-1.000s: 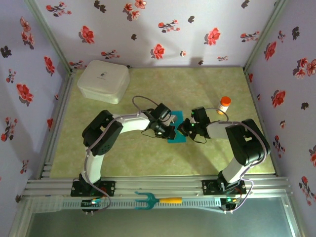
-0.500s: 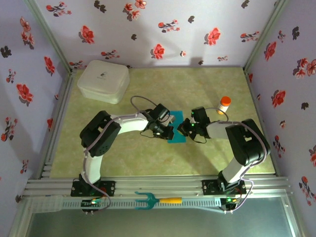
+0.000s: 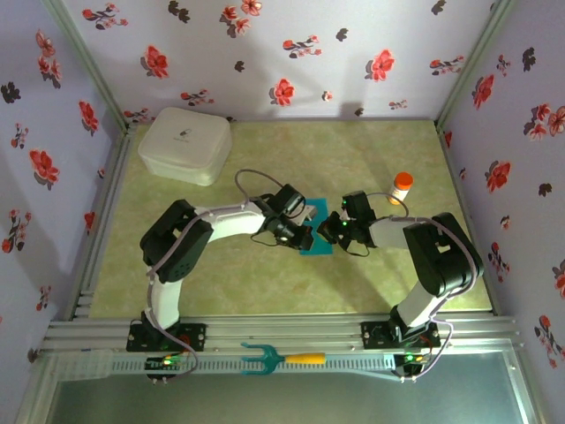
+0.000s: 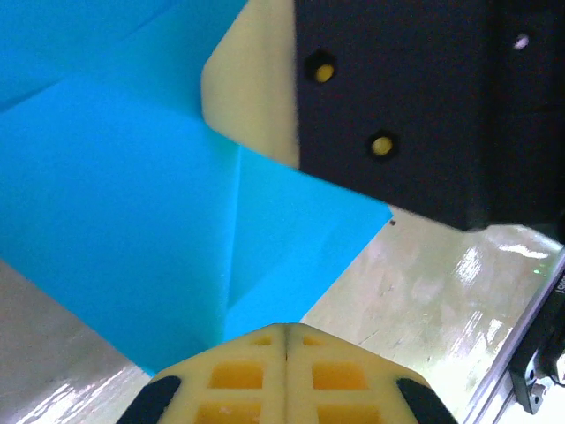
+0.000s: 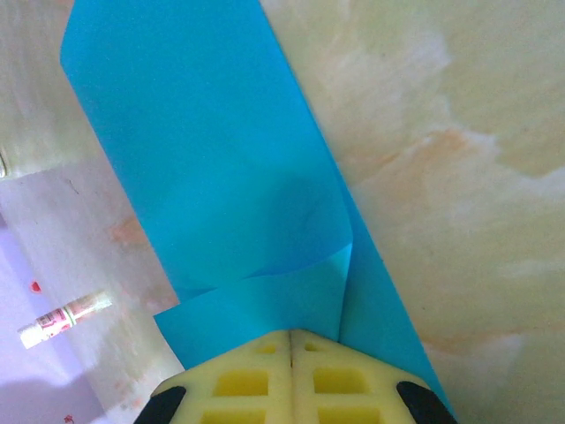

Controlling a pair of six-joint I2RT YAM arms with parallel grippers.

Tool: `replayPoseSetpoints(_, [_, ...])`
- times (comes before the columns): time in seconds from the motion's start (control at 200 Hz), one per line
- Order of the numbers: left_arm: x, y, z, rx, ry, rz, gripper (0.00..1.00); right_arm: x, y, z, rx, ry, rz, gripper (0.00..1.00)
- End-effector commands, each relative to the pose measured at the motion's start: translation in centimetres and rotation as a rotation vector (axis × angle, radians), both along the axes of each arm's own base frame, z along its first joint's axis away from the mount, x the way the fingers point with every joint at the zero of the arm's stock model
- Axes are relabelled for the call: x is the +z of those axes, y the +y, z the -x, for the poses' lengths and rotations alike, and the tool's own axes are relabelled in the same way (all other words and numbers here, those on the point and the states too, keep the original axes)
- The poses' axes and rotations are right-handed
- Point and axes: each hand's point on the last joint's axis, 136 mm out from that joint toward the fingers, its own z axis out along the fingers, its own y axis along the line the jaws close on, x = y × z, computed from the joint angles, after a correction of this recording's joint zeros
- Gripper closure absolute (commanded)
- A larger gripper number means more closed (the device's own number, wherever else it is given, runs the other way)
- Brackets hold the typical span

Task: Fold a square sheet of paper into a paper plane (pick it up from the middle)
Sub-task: Fold the triangle a second time at the center of the table.

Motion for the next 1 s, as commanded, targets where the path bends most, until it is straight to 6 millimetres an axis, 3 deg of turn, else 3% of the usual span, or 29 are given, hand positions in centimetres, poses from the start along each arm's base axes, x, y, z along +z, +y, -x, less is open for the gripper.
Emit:
replayPoseSetpoints(0.0, [-0.4,-0.5,0.1,-0.041,-0.012,-0.021,1.0,-2.8,-1.8,2.1,-0.017,0.101,0.107,1.0])
replayPoseSetpoints(0.49, [-2.0,-0.3,0.4,-0.063,0.002,-0.073,1.0,-3.0,-1.8,2.2,-0.016,0.106,0.105,1.0])
replayPoseSetpoints(0.995, [-1.5,1.2,-0.2,-0.039,-0.073,-0.113,1.0,-3.2,-1.9,2.2,-0.017,0.11,0.109,1.0])
